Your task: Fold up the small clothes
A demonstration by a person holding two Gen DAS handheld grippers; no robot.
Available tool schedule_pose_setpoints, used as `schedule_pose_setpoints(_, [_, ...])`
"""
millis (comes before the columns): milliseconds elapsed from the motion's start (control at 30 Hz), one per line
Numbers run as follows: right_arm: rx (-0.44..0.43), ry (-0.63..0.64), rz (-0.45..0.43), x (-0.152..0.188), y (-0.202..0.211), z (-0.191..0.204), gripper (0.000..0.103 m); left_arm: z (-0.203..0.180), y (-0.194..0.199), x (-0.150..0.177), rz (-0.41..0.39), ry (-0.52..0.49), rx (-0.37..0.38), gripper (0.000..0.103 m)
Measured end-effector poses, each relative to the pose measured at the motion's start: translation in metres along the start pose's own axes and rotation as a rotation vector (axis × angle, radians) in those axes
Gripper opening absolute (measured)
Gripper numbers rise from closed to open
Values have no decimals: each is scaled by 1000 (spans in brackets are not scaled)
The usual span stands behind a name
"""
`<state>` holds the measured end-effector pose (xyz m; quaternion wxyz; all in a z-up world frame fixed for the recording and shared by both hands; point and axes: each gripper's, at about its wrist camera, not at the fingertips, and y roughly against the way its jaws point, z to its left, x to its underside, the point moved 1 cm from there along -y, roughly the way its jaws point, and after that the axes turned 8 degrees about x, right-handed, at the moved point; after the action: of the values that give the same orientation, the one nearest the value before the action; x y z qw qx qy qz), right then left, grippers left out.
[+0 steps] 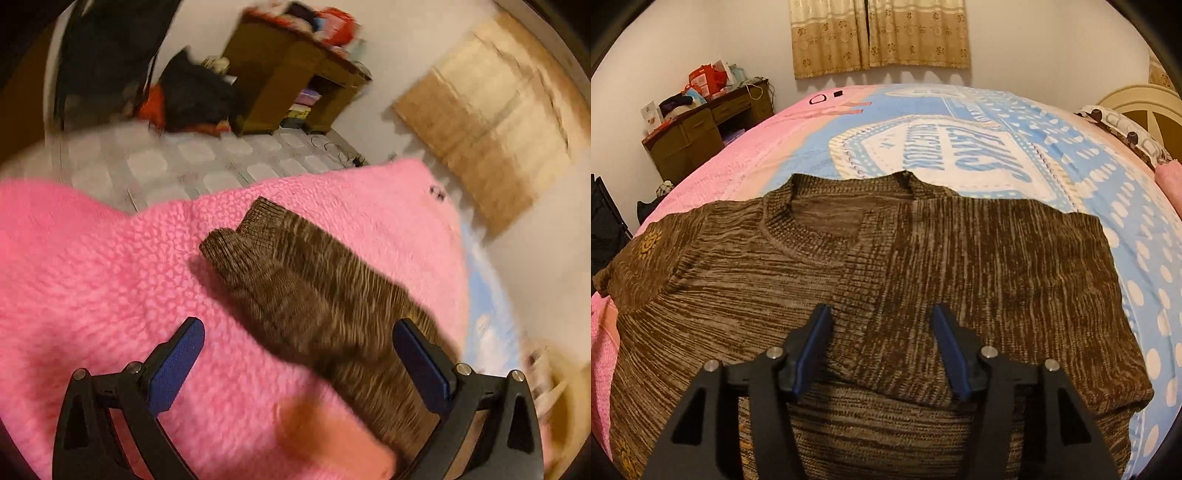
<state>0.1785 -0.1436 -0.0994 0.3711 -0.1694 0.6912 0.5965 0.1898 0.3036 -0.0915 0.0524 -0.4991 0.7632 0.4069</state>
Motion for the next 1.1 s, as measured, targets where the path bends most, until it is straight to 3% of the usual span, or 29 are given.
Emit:
schedule_pose_setpoints(100, [-7, -2, 0, 1, 0, -1, 63, 6, -1, -3, -50, 42, 34, 101])
schedule_pose_setpoints(167, [-10, -2, 0, 2, 0, 0, 63, 2, -3, -3, -57, 3, 13, 90])
schedule_pose_setpoints(233, [-8, 0, 0, 2, 0, 0, 63, 0, -10, -3, -39, -25, -2, 53])
schedule_pose_setpoints(333, [-8, 1, 0, 2, 1, 0, 64, 11, -13, -4, -53, 7, 9, 23])
schedule_pose_setpoints(400, [-10, -1, 0, 2, 1, -1, 64, 19, -15, -5, -49, 33, 54, 16])
schedule_pose_setpoints(533, [-10, -3, -1, 2, 1, -1, 64, 14, -13, -12, -30, 26, 40, 9])
schedule_pose_setpoints(633, [-4, -27, -16, 2, 4, -5, 64, -12, -7, -16, -42, -61, 8, 8])
schedule_pose_setpoints(767, [-38, -107, -110, 1, 30, -22, 64, -85, 10, -6, -83, -301, 23, 8])
schedule_pose_setpoints(833, [-37, -149, -151, 2, 47, -33, 64, -129, 18, 12, -95, -421, 81, 8])
schedule_pose_setpoints(933, [-1, -174, -158, 6, 62, -50, 64, -197, 29, 62, -89, -629, 189, 8])
schedule_pose_setpoints(1000, [2, -201, -149, 11, 68, -65, 64, -235, 26, 114, -45, -771, 251, 8])
schedule_pose_setpoints(1100, [16, -254, -129, 19, 72, -87, 64, -260, 2, 194, 45, -937, 265, 9])
